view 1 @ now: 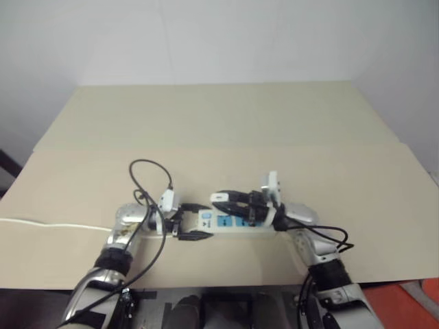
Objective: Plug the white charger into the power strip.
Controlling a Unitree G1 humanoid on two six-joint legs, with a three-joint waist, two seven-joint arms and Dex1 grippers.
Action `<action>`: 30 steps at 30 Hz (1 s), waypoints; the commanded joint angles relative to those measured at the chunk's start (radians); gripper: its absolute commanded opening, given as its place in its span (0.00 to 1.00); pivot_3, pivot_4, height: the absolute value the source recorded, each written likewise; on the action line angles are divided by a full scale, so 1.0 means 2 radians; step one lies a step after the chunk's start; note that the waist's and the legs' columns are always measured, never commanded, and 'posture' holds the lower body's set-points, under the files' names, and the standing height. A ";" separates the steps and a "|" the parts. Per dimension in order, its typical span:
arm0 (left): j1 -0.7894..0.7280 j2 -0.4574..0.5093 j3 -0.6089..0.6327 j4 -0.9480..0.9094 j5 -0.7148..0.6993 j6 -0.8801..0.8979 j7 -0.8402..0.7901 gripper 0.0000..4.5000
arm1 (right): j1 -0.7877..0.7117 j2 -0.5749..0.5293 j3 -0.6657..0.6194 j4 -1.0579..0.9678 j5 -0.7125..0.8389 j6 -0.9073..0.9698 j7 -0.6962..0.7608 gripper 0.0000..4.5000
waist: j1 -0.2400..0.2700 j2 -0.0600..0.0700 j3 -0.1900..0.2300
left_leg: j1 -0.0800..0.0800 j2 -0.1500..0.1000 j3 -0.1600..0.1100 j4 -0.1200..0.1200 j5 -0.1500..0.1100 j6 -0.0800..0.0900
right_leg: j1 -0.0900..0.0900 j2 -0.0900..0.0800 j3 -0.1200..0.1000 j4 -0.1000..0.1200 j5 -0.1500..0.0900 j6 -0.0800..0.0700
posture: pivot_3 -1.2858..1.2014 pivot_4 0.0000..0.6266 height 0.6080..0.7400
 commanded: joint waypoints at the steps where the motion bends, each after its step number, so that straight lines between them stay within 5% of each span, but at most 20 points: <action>1: 0.004 -0.002 0.010 -0.012 -0.003 0.001 0.000 0.73 | -0.010 0.004 -0.003 0.003 -0.001 -0.022 0.005 0.26 | 0.000 0.000 0.000 | 0.000 0.000 0.000 0.000 0.000 0.000 | 0.000 0.000 0.000 0.000 0.000 0.000 | 0.52 0.24 1.00; 30: -0.002 -0.004 0.013 0.002 0.002 -0.008 -0.002 0.73 | -0.008 -0.056 -0.026 0.061 0.002 -0.028 0.045 0.26 | 0.004 0.000 0.000 | 0.004 0.000 0.000 -0.001 0.000 0.000 | 0.005 0.000 0.001 -0.003 0.000 0.000 | 0.52 0.24 1.00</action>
